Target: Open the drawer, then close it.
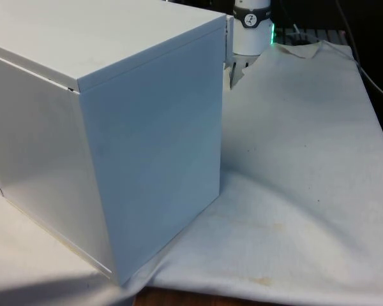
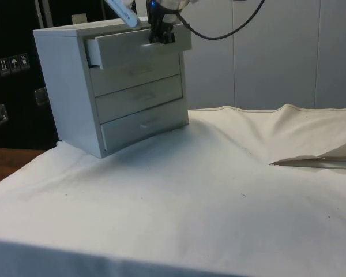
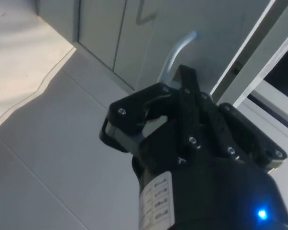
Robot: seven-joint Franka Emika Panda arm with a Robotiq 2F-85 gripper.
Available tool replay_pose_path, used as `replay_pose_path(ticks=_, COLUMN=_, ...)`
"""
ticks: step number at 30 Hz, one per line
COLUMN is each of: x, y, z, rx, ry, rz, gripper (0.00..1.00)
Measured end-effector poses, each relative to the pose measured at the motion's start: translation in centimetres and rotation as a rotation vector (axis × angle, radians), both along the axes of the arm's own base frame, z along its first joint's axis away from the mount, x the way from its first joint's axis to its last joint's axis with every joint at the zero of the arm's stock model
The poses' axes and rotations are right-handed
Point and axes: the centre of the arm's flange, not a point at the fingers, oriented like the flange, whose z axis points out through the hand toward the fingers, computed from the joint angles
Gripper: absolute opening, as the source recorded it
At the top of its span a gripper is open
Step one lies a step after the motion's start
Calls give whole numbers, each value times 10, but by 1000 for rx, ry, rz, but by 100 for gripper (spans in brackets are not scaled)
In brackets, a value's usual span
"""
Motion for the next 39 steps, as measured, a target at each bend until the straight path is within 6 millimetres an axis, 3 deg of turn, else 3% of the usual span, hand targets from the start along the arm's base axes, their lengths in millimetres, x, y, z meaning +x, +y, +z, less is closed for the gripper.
replay_pose_path(ticks=26, x=37, y=-33, z=1, rx=27, ry=-28, rz=-29, gripper=0)
replay_pose_path(ticks=34, x=37, y=-25, z=2, rx=32, ry=-31, rz=-16, gripper=0)
replay_pose_path(ticks=39, x=26, y=-14, z=4, rx=38, ry=-28, rz=-11, gripper=0)
